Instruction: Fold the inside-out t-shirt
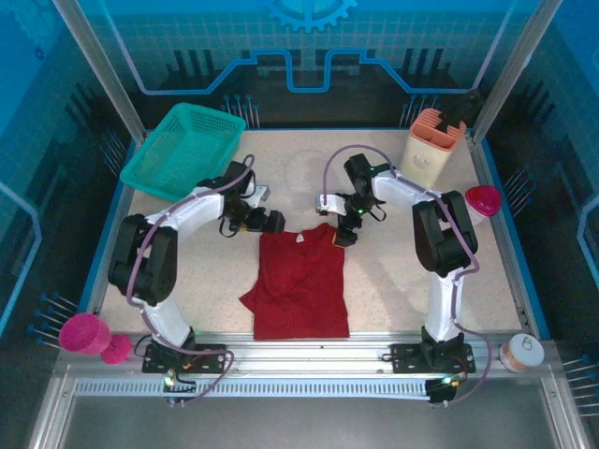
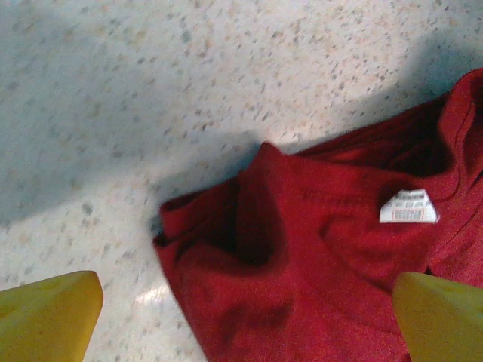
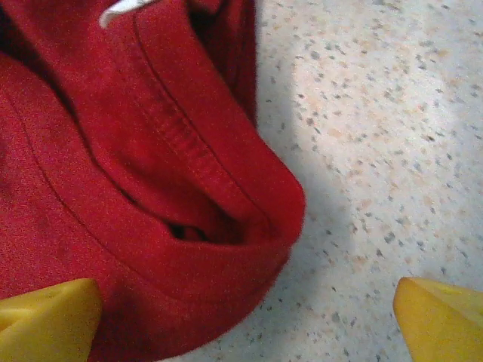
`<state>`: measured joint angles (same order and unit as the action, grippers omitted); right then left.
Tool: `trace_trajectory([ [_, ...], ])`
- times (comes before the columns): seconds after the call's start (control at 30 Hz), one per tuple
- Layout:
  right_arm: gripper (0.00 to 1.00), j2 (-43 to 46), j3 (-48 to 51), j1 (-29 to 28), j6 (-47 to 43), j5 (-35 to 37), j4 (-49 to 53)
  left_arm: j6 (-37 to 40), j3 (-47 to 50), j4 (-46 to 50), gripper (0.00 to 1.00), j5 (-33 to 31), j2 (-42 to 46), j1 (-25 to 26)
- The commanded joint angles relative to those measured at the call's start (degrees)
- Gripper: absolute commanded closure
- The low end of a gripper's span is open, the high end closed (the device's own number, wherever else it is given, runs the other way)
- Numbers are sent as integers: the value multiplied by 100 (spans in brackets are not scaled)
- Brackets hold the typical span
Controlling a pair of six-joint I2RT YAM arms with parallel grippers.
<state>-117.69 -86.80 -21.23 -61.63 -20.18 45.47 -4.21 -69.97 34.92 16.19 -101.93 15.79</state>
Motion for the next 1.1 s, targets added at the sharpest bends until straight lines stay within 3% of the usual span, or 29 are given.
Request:
trace_trajectory([
  [0.0, 1, -484, -402, -281, -517, -3, 846, 429, -393, 501, 1, 364, -549, -41],
  [0.13, 15, -1267, -1292, -460, -344, 64, 1926, 364, -891, 1076, 5, -32, -1203, -33],
  [0.37, 31, -1331, -1091, -599, -110, 467, 1677, 523, -654, 1081, 20, 451, -1365, 3],
  [0.47, 47, -1265, -1039, -626, -76, 468, 1651, 495, -751, 1083, 37, 895, -1529, -23],
  [0.6, 84, -1356, -1232, -645, -85, 393, 1855, 459, -636, 761, 63, 1282, -1568, -23],
  [0.7, 100, -1330, -1262, -615, -117, 323, 1937, 488, -605, 700, 89, 1239, -1521, -132],
  [0.73, 100, -1300, -1249, -589, -127, 258, 1941, 455, -591, 677, 98, 1254, -1479, -211],
  [0.77, 100, -1239, -1231, -560, -108, 220, 1930, 404, -547, 603, 100, 1271, -1373, -308],
  [0.87, 100, -872, -1095, -458, -225, 13, 1818, 369, -340, 173, 100, 1304, -826, -542],
  [1.0, 100, 70, -855, -227, -597, -776, 1337, 402, -121, -594, 100, 1847, 261, -608],
  [1.07, 100, 579, -802, -170, -486, -761, 856, 469, -13, -1094, 100, 2046, 847, -590],
])
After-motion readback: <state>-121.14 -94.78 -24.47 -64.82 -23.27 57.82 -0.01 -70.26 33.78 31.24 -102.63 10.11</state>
